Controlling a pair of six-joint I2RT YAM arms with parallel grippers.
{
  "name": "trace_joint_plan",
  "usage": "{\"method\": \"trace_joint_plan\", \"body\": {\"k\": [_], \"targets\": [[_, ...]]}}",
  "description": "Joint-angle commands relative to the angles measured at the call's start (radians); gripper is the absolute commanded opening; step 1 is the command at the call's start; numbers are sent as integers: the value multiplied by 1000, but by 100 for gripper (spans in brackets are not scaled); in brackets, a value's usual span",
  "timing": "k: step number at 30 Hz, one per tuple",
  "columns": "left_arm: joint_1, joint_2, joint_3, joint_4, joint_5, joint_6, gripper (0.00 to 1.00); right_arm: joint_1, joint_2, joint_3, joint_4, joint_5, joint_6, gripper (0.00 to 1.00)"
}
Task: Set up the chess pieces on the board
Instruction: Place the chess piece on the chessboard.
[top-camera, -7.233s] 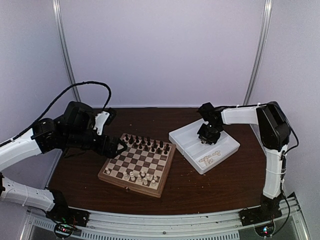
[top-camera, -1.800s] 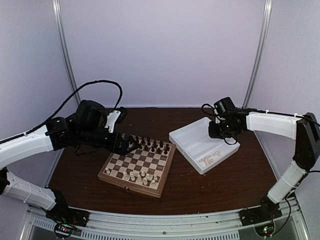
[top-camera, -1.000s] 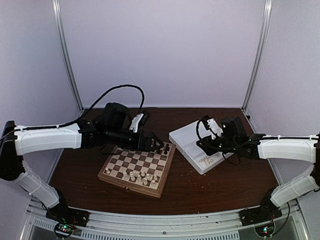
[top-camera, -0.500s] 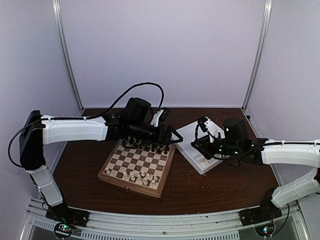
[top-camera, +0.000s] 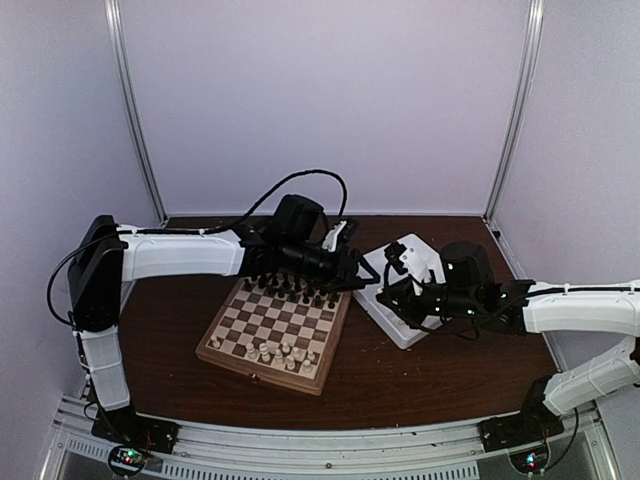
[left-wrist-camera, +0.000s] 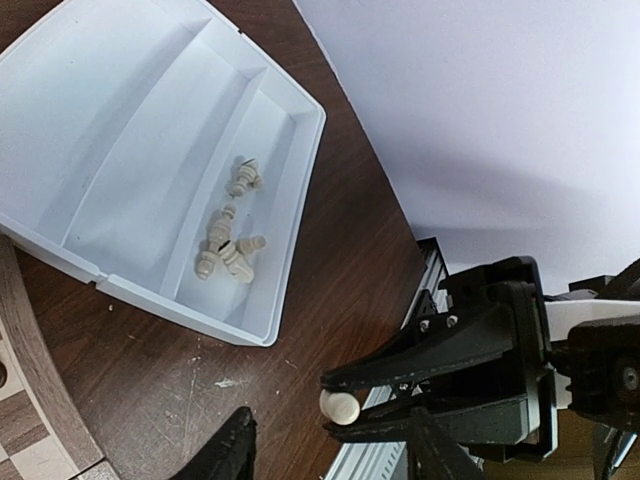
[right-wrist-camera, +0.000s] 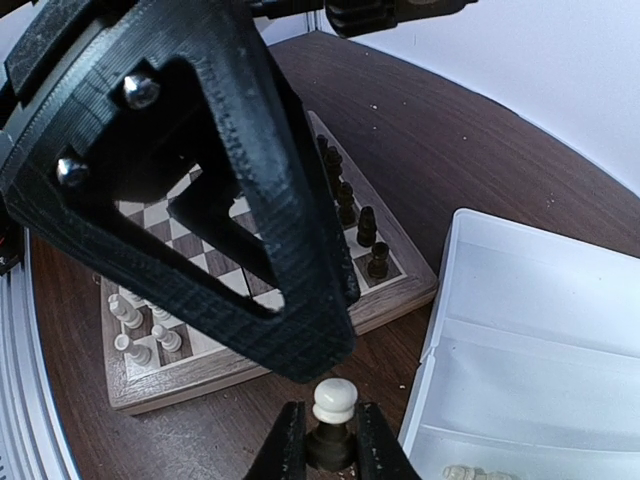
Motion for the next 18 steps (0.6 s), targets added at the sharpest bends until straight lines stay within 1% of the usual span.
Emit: {"method": "trace_joint_plan", "body": {"k": [1,4,7,8,12,15,18], "targets": [[4,21,42,20,44,-20,51,11,1,19,-15,30,-40,6],[4,44,60,21,71,-31,47,13,5,25,-15,34,-46,6],[4,60,68,42,97,-48,40,16,9,33,-17,39,-49,6],[4,65,68,50,104,-55,40,16,10,34,-18,42,-51,6],[3,74,71,56,118,-68,40,18,14,41,-18,51,-54,5],[2,77,70,52,119,-71,43,19,12,43,-15,59,-55,5],[2,83,71,54,128,-75,44,19,13,48,-15,59,-57,5]]}}
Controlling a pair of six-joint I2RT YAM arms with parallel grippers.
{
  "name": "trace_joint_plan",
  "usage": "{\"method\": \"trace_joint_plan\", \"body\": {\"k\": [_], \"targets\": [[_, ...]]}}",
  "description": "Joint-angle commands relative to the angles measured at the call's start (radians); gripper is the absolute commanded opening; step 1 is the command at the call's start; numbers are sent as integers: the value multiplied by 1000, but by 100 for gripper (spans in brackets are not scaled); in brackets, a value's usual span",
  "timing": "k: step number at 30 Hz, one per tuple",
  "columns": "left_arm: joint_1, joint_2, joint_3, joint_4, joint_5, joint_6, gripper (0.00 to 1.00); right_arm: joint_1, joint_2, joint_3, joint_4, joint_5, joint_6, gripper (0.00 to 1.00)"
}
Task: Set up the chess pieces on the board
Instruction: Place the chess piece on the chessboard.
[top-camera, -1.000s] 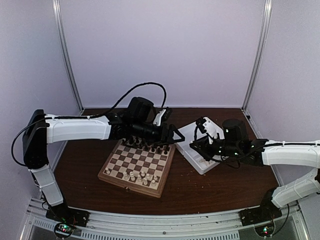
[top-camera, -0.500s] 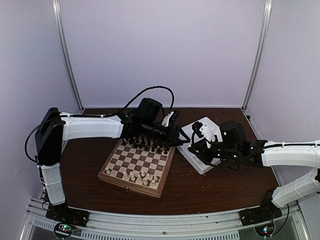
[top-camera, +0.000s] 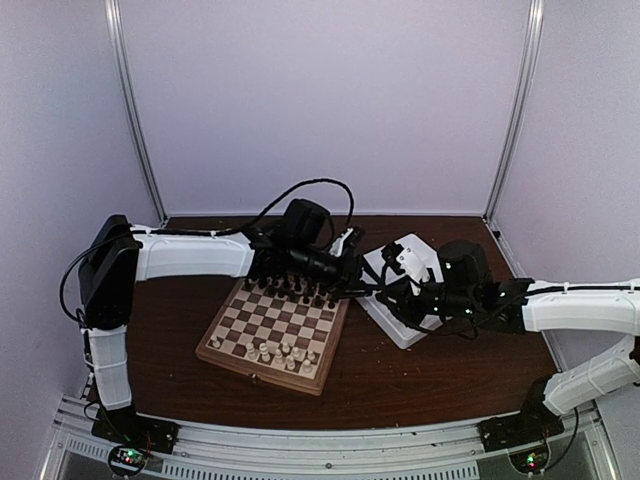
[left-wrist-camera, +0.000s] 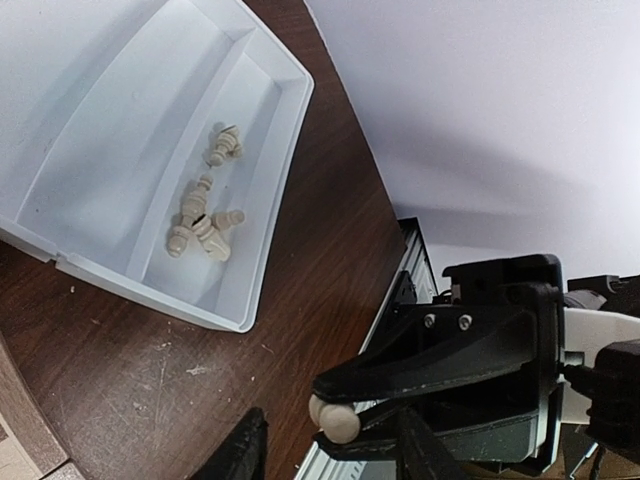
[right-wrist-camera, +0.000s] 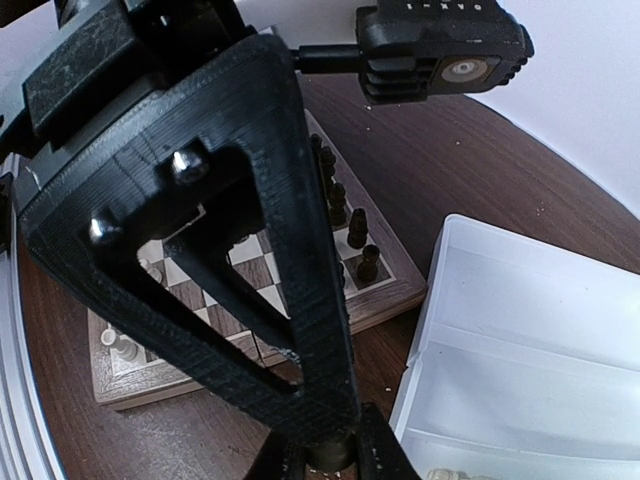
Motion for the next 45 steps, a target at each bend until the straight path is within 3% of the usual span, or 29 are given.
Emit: {"method": "trace_joint_plan", "body": {"k": [1,10,15,21,26,34,39,40,45], "targets": [[1,18,32,50,35,-16,43,7,7,32,5,24,-9,5],[-2,35,37,69,60,-41,25,11,19,44,3,18,-12,4],[-2,42,33,113,68,-56,26,14,17,45,3,22,-14,4],[-2,50,33,131,78,-67,2,16,16,44,0,32,-18,5],[-2,50,33,131,73,-66,0,17,9,35,1,51,-18,6],[-2,33,38,68,25,-5,0,18,-29,14,0,62,-19,35],[1,-44,31,-96,-95,118,0,18,-80,-1,-19,68,-13,81],[2,-64,22,-121,-117,138,0,17,-90,-3,-20,71,-9,86],[11,-181,-59,-214,-228,218,0,16,-131,-28,-10,102,15,90]]}}
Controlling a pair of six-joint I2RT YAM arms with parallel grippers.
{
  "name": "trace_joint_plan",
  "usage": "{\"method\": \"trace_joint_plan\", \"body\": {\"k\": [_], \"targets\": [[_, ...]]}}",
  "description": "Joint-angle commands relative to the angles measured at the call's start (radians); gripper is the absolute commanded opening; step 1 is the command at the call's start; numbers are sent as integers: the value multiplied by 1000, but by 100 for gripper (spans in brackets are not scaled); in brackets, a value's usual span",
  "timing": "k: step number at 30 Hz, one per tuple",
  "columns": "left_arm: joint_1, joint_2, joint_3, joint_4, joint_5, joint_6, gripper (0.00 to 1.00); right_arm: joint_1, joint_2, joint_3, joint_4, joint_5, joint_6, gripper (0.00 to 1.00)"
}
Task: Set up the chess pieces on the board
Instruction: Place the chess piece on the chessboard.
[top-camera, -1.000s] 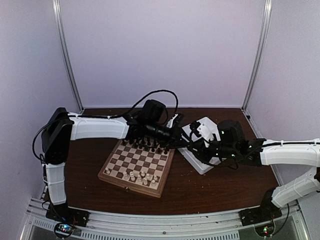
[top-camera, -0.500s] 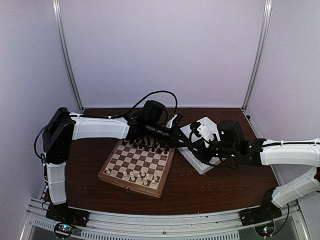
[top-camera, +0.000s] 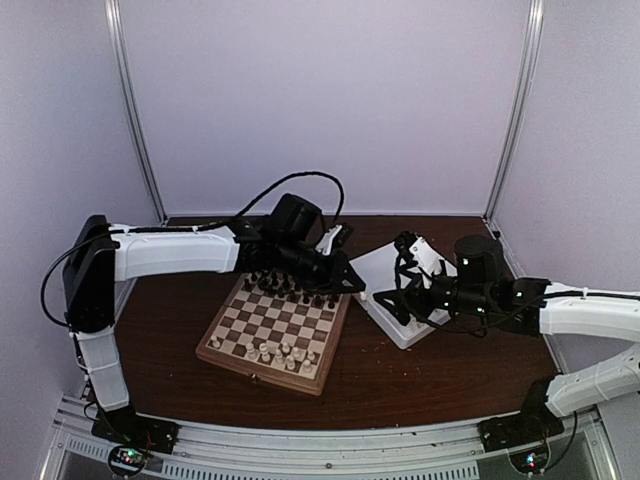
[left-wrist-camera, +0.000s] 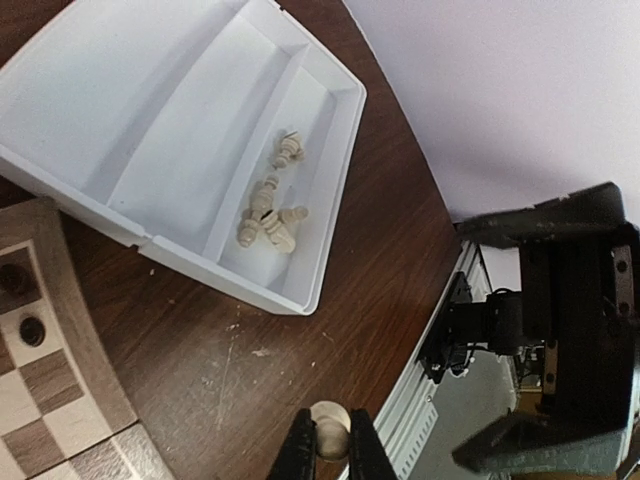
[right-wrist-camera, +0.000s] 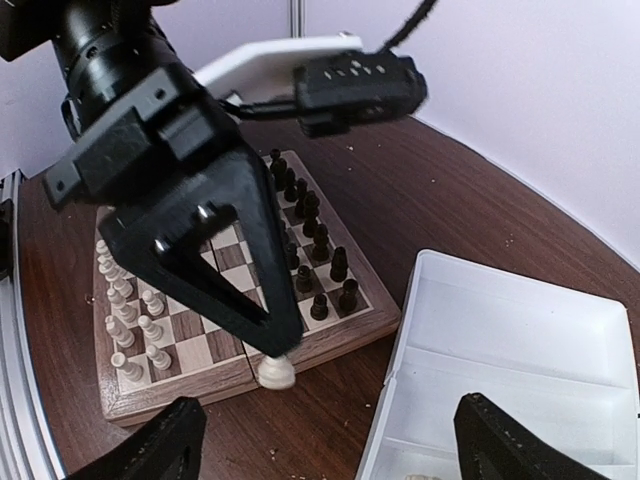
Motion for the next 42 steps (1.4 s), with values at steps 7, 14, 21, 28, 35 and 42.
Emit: {"method": "trace_joint_plan", "body": {"k": [7,14,21,28,35,42], "targets": [[17,-379,-230,-226,-340,202,0,4,-75,-86,67,120,81,91],[20,-587,-376,-335,-550,242,0,0,-74,-100,90,170,125,97],[21,-717,-494,-329,-612,255,0,0,-60,-103,87,239,138,100],[21,-778,-553,-300,-644,268,0,-1,-27,-118,150,322,118,100],[21,-779,-572,-275,-639,280,0,-17,35,-141,234,365,90,100],[21,-737,-529,-313,-641,325,0,-52,63,-199,346,344,129,100]]}}
